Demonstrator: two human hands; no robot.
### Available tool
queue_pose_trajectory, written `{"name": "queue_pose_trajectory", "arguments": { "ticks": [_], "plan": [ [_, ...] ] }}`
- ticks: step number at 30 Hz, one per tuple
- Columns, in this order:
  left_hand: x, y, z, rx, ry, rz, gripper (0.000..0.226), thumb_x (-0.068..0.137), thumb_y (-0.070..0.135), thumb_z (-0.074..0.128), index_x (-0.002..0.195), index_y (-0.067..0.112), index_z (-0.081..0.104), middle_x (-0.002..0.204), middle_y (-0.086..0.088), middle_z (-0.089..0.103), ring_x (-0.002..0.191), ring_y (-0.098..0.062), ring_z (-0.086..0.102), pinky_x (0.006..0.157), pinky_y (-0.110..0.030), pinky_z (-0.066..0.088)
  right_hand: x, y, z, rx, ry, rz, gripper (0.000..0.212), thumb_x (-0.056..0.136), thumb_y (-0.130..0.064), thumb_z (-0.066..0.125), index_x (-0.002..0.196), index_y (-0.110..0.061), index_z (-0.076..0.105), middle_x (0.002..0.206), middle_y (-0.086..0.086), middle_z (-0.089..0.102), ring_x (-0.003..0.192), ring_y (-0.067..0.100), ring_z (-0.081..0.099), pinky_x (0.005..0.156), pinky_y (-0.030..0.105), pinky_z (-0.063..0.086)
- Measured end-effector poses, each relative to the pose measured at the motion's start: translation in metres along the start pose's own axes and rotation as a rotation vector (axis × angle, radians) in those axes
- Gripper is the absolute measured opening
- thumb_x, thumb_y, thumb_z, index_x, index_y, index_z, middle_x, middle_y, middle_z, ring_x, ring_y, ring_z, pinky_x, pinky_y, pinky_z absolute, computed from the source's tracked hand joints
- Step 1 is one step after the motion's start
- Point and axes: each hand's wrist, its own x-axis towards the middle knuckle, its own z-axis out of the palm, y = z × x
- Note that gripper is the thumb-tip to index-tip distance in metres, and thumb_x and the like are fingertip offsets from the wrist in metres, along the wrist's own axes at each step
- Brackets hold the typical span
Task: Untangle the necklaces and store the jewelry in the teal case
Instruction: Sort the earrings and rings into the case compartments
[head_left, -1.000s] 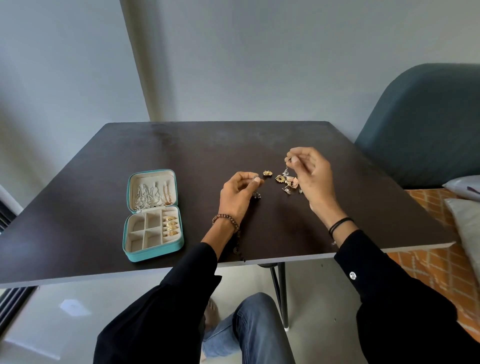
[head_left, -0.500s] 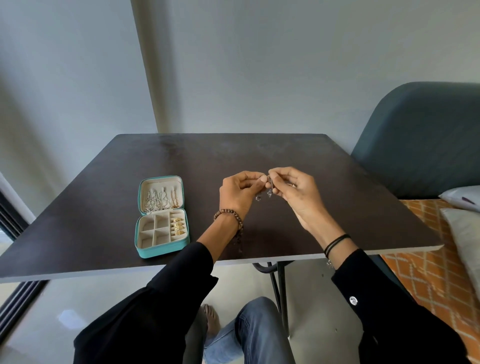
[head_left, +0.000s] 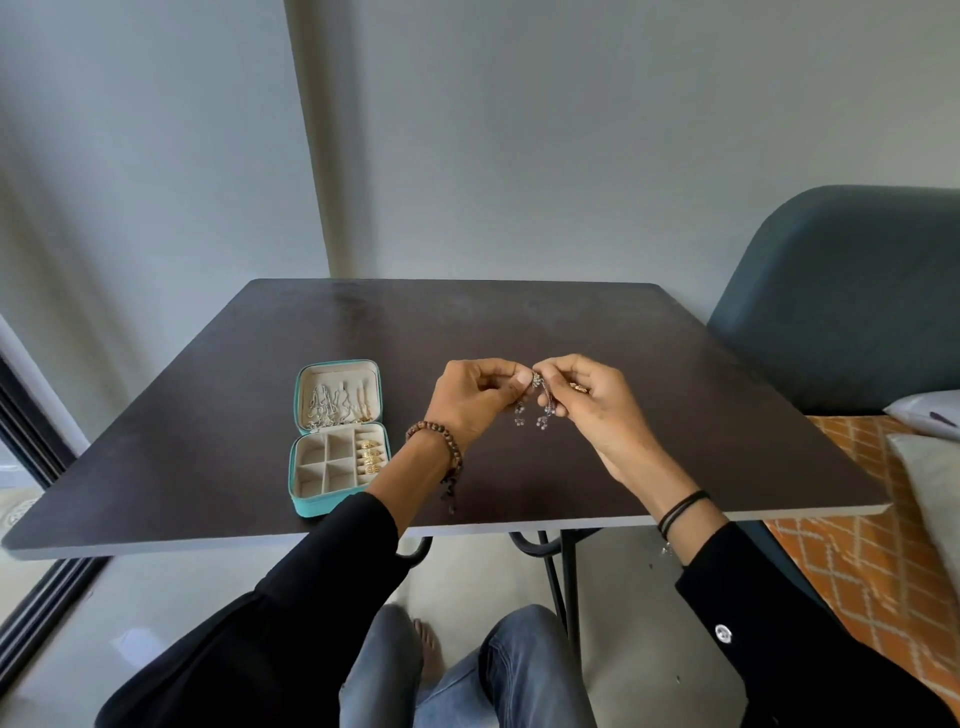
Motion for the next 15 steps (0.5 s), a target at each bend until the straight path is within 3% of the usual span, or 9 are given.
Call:
{"name": "queue_pose_trajectory", "arguments": {
  "ticks": [4, 8, 12, 15],
  "plan": [
    [-0.001, 0.009, -0.011, 0.14, 0.038, 0.05, 0.009, 0.088, 0.024, 0.074, 0.094, 0.019, 0.079, 0.083, 0.0, 0.077, 0.08, -0.012, 0.073, 0.084, -0.029, 0.058, -0.006, -0.014, 0.001, -0.11, -0.07, -0.038, 0.029, 0.107, -0.041, 0.048, 0.115, -0.029, 0.073, 0.095, -0.009, 0.077, 0.082, 0.004, 0.069, 0.078, 0.022, 0.052],
    [-0.003, 0.018, -0.018, 0.294, 0.065, 0.134, 0.01, 0.088, 0.017, 0.074, 0.097, 0.018, 0.078, 0.084, 0.004, 0.077, 0.081, -0.007, 0.074, 0.083, -0.024, 0.059, -0.01, -0.028, 0.003, -0.265, -0.141, -0.15, 0.028, 0.097, -0.045, 0.065, 0.121, -0.032, 0.073, 0.11, -0.019, 0.075, 0.108, -0.009, 0.065, 0.088, 0.006, 0.047],
    [-0.007, 0.019, -0.022, 0.246, 0.067, 0.127, 0.01, 0.087, 0.02, 0.076, 0.096, 0.016, 0.078, 0.084, 0.003, 0.077, 0.08, -0.006, 0.074, 0.081, -0.022, 0.058, -0.008, -0.031, 0.005, -0.377, -0.157, -0.182, 0.03, 0.099, -0.04, 0.065, 0.127, -0.032, 0.071, 0.116, -0.016, 0.075, 0.115, -0.005, 0.064, 0.097, 0.015, 0.045],
    [-0.012, 0.019, -0.025, 0.041, 0.032, 0.044, 0.017, 0.087, 0.018, 0.075, 0.098, 0.007, 0.076, 0.087, -0.008, 0.078, 0.082, -0.015, 0.075, 0.08, -0.027, 0.059, -0.006, -0.03, 0.008, -0.399, -0.117, -0.198, 0.024, 0.1, -0.034, 0.065, 0.122, -0.03, 0.073, 0.113, -0.015, 0.076, 0.111, -0.004, 0.066, 0.091, 0.013, 0.048]
  ]
}}
